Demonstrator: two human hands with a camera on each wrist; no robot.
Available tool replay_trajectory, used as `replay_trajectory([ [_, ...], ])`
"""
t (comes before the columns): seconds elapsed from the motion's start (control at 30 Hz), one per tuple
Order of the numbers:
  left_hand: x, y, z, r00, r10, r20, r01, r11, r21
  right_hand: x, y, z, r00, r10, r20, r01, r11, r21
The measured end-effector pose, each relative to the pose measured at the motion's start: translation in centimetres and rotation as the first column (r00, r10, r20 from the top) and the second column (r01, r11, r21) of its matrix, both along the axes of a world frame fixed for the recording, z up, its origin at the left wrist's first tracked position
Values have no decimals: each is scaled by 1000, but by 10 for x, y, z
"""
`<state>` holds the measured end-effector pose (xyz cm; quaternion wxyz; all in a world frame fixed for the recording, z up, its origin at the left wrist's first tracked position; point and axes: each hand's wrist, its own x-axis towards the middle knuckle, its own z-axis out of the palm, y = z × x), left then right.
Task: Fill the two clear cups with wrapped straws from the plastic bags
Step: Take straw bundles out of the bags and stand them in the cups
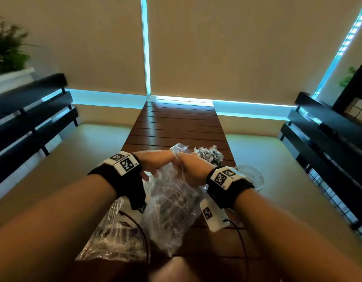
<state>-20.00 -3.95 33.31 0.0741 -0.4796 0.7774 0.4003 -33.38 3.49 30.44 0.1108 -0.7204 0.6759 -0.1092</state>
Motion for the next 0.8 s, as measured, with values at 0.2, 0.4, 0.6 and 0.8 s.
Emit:
replay_trajectory([
  [0.2,2,0,-8,978,-168,121,203,890,-408,9,-1,-9,957,-38,-288,99,975,200],
  [0.4,16,-4,3,981,-136,-142,101,968,-229,9,6,-1,881,-1,-473,140,955,260],
  [0.6,11,11,15,927,-161,-339,93,973,-209,13,20,17,831,123,-542,163,878,450],
  [0.8,4,11,55,885,-290,-364,76,862,-502,18,19,37,900,119,-419,105,875,473],
])
